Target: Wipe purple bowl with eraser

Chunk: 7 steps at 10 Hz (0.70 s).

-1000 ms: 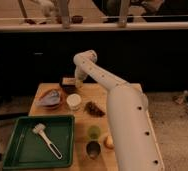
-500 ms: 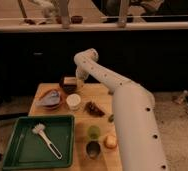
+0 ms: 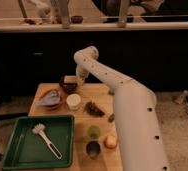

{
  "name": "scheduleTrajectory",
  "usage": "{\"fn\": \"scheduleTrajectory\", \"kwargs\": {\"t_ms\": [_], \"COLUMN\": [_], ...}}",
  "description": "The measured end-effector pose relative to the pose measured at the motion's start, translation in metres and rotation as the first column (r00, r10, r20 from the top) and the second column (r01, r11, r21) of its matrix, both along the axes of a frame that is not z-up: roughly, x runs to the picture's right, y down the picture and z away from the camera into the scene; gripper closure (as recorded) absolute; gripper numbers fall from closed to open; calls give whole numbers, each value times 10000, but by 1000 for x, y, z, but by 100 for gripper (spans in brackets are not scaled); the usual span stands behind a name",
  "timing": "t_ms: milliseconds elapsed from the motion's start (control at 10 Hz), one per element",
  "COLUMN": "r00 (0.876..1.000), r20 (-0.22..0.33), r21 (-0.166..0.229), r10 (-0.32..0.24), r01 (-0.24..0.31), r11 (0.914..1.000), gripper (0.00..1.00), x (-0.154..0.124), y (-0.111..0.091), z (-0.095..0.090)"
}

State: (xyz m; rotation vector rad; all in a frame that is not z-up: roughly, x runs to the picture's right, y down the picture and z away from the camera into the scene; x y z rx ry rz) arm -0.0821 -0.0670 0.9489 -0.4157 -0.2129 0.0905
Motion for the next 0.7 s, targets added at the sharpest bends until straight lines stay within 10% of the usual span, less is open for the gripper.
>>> {"fn": "scheduleTrajectory", "kwargs": {"t_ms": [700], "r00": [9987], "r20": [391], "r21": [-336], "r10": [-342], "r01": [355], "r11": [9988], "gripper": [100], "x": [-29], "y": [2], "z": [31]}}
